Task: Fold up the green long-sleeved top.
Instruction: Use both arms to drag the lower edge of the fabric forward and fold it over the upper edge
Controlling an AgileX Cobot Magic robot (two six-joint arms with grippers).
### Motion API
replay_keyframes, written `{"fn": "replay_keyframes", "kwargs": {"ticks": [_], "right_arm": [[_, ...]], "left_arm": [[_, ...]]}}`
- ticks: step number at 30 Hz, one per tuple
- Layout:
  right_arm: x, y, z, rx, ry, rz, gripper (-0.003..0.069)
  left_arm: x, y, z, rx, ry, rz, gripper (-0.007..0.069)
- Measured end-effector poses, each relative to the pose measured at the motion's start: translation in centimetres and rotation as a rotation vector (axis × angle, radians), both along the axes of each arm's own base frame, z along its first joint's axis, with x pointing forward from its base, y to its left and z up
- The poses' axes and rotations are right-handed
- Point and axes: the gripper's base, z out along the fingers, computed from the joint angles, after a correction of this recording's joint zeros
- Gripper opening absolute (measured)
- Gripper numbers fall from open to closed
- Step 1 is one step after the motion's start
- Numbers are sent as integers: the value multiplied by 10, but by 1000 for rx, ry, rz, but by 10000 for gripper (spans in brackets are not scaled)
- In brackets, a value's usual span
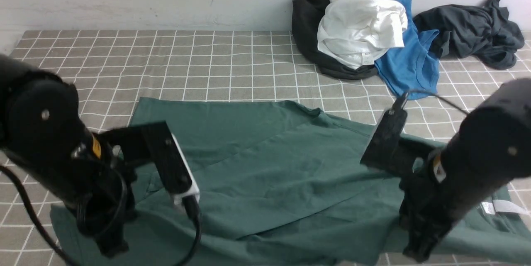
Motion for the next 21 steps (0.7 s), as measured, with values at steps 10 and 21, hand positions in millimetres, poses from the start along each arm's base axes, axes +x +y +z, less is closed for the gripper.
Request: {"fn": "replay_keyframes", "kwargs": {"ticks": [10, 21], "right_arm": [[110, -16, 39, 90, -109, -55, 17], [205, -14, -14, 111, -117, -112, 17]], "left_arm": [[124, 20, 13, -2, -84, 107, 13], [230, 29, -38, -25, -200, 171, 13]]}}
